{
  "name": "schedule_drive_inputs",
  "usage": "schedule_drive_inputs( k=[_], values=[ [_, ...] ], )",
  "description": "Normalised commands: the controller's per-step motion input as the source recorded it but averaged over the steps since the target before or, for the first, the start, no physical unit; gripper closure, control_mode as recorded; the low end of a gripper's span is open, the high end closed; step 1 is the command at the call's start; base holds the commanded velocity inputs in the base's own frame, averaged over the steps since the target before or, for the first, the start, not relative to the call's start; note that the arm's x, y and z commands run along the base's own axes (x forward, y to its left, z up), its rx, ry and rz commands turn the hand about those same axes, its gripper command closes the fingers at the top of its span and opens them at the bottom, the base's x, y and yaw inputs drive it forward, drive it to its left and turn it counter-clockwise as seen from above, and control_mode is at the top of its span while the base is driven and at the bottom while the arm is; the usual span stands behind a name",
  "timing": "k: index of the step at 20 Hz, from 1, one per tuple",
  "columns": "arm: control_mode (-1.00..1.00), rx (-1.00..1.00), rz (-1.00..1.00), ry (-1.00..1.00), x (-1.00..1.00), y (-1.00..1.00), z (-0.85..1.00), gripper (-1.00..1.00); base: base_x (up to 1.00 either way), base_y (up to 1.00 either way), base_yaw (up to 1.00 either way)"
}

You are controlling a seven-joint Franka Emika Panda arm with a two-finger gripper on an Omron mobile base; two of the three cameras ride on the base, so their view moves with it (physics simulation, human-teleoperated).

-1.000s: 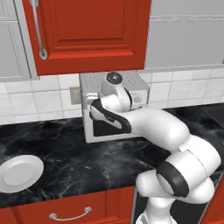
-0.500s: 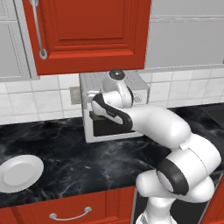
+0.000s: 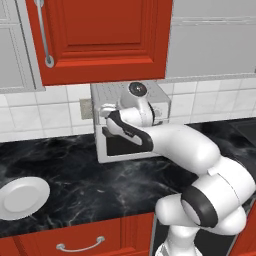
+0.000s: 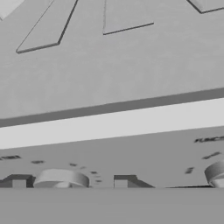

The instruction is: Pick up the bagel from the plate, place it on the toaster oven rack, close the door, and set the timer.

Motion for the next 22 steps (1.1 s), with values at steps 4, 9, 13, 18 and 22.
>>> schedule_drive_inputs(
  k=[4,9,13,18,22],
  values=[
    [-1.0,0.22,-0.07,-0.01,-0.29,-1.0,0.85,1.0,0.0,0.0,0.0],
    [-1.0,0.21,-0.07,0.0,-0.3,-1.0,0.56,1.0,0.0,0.0,0.0],
    [-1.0,0.18,-0.07,0.0,-0.26,-0.99,0.26,1.0,0.0,0.0,0.0],
    [-1.0,0.16,-0.07,0.0,-0.24,-0.81,0.24,1.0,0.0,0.0,0.0],
    [-1.0,0.08,-0.03,0.0,-0.33,-0.17,0.44,1.0,0.0,0.0,0.0]
  ],
)
